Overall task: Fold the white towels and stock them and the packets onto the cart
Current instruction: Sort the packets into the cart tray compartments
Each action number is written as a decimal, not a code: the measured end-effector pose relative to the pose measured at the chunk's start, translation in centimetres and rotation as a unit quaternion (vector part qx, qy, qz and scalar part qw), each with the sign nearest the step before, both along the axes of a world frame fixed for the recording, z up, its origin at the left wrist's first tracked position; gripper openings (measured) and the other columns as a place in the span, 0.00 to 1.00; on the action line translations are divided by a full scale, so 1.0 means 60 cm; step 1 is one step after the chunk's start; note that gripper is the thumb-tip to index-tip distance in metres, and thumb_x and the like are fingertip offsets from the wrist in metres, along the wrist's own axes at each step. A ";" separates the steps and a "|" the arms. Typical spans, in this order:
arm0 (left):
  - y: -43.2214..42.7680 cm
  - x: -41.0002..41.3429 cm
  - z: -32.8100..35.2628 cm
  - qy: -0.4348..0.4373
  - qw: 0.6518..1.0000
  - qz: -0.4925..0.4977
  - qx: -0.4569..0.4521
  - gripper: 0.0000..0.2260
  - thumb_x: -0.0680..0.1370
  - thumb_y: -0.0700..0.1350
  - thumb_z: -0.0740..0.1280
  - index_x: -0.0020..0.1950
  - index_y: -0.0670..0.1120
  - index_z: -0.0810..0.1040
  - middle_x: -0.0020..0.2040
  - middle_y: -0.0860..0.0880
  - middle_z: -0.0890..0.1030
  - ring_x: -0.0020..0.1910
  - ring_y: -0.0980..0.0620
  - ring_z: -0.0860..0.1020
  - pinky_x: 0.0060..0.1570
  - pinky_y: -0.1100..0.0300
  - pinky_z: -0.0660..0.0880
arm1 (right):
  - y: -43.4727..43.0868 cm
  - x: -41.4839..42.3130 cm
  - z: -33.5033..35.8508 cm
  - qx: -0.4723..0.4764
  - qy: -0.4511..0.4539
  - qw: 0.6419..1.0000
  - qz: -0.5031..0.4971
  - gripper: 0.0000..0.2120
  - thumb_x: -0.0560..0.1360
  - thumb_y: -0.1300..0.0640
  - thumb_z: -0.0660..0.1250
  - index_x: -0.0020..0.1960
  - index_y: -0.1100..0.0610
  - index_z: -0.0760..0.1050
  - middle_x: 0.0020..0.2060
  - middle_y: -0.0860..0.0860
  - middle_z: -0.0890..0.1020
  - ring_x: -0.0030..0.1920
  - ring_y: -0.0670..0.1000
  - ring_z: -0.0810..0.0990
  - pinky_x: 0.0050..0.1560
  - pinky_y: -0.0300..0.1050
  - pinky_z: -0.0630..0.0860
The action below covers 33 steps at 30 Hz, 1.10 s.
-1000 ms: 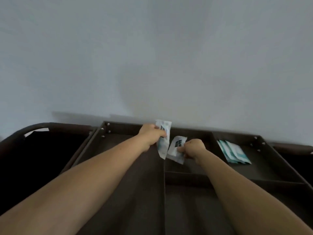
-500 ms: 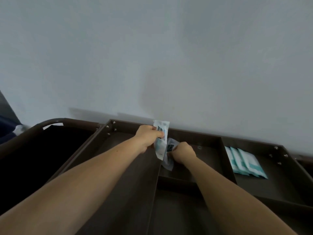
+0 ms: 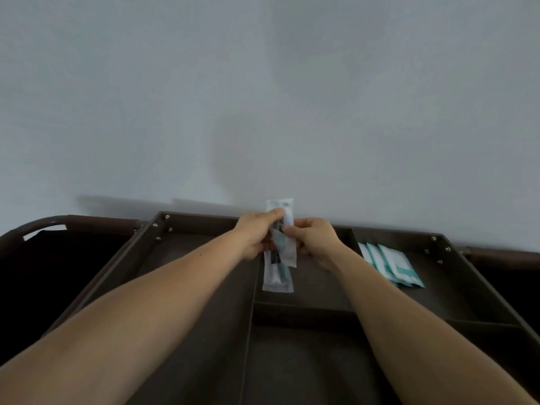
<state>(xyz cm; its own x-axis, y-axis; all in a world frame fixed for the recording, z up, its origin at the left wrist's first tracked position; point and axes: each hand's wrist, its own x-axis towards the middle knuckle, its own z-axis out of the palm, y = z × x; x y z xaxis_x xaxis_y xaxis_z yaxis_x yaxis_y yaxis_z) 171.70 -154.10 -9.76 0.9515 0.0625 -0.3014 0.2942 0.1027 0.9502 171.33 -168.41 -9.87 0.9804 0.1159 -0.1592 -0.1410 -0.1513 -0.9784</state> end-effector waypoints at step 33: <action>0.129 -0.146 -0.002 -0.006 0.919 0.066 0.389 0.08 0.79 0.48 0.63 0.43 0.45 0.73 0.42 0.46 0.75 0.41 0.48 0.73 0.44 0.55 0.68 | 0.005 -0.014 -0.041 -0.528 -0.048 0.848 -0.005 0.21 0.77 0.50 0.65 0.66 0.60 0.71 0.62 0.58 0.74 0.61 0.59 0.74 0.61 0.53 0.74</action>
